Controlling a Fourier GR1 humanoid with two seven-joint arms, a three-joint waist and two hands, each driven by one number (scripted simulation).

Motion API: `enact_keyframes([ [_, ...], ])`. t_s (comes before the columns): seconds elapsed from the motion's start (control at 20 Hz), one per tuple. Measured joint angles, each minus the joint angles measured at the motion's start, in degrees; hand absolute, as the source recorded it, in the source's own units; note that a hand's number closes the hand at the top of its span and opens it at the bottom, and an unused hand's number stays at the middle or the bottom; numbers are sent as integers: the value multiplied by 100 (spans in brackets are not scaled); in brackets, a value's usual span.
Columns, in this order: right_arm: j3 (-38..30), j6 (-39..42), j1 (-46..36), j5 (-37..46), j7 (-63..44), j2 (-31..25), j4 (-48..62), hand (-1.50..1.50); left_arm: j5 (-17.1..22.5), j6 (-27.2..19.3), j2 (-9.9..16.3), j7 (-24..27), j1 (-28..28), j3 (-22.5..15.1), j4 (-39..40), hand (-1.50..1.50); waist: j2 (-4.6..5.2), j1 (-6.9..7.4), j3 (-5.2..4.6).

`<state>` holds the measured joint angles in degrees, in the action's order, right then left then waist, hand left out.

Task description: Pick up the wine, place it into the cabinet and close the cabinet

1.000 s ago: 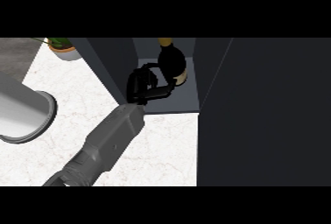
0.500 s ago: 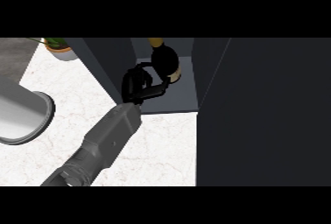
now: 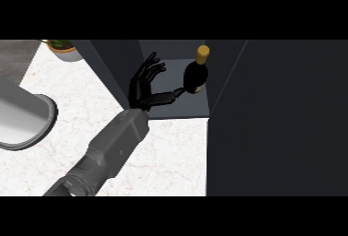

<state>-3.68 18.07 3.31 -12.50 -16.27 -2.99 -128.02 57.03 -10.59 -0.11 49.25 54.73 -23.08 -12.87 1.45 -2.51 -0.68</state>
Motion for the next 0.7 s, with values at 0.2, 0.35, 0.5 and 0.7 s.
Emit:
enact_keyframes([
  [0.2, -59, 12, 107, -62, -53, -38, -118, -150, -97, 0, 2, -11, -144, -111, -305, -150, -32, 73, -4],
  [0.35, -12, -10, 209, 13, -67, -5, -205, -150, -167, -167, 0, 23, -280, -218, -582, -150, -60, 133, 1],
  [0.5, -68, -93, 70, -92, -295, -64, -290, -150, -260, -292, 11, -76, -496, -331, -993, -150, -98, 209, 17],
  [0.7, -51, -143, 116, -120, -414, -53, -422, -150, -466, -587, 123, -350, -974, -577, -1916, -150, -161, 316, 42],
])
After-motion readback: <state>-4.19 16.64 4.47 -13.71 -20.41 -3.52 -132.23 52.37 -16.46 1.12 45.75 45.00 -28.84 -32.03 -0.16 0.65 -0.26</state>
